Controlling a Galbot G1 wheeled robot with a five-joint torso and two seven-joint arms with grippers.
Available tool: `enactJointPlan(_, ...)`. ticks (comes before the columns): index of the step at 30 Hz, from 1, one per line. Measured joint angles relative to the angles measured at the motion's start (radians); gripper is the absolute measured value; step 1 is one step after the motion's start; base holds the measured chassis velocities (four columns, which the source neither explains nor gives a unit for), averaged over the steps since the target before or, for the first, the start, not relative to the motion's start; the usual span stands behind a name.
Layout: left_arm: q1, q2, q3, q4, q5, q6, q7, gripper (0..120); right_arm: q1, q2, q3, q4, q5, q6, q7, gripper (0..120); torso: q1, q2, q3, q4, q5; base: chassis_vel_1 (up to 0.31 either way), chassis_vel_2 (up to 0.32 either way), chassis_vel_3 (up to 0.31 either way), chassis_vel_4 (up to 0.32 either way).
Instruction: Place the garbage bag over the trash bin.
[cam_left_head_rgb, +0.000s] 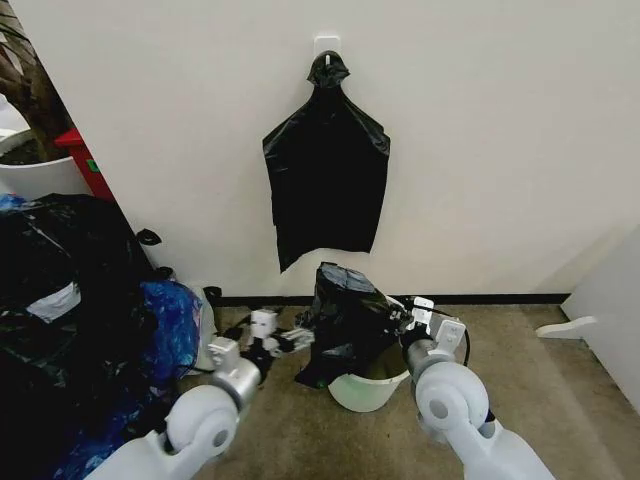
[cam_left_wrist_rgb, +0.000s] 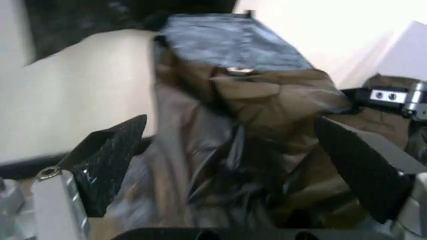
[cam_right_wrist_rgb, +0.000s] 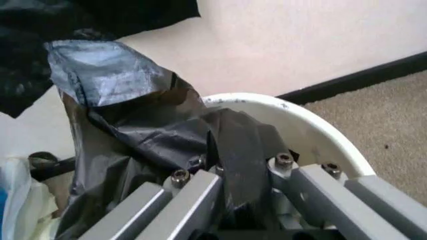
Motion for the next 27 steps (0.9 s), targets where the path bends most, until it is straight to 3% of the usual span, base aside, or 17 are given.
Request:
enactJointPlan(7, -0.124, -0.052, 0.106, 0.050, 0.104, 0.140, -0.134, 86, -0.004, -0.018, -0.001, 0.013, -0.002, -0.009, -0.005, 0, 0.000, 0.000, 0.000, -0.0001, 0.0001, 0.000, 0.000, 0.000, 0.000)
enactJointPlan(11, -0.179, -0.089, 0.183, 0.056, 0.102, 0.289, -0.268, 88, -0.008, -0.018, -0.006, 0.029, -0.013, -0.020, -0.007, 0, 0.000, 0.000, 0.000, 0.0000, 0.0001, 0.000, 0.000, 0.000, 0.000)
enactJointPlan(20, -0.244, -0.182, 0.267, 0.121, 0.077, 0.386, -0.379, 91, -0.017, -0.010, -0.018, 0.036, -0.038, -0.029, -0.012, 0, 0.000, 0.000, 0.000, -0.0002, 0.0002, 0.000, 0.000, 0.000, 0.000)
enactJointPlan(27, -0.311, -0.259, 0.310, 0.221, 0.057, 0.469, -0.496, 91, -0.018, 0.005, -0.028, 0.036, -0.059, -0.037, -0.014, 0, 0.000, 0.000, 0.000, -0.0002, 0.0002, 0.000, 0.000, 0.000, 0.000)
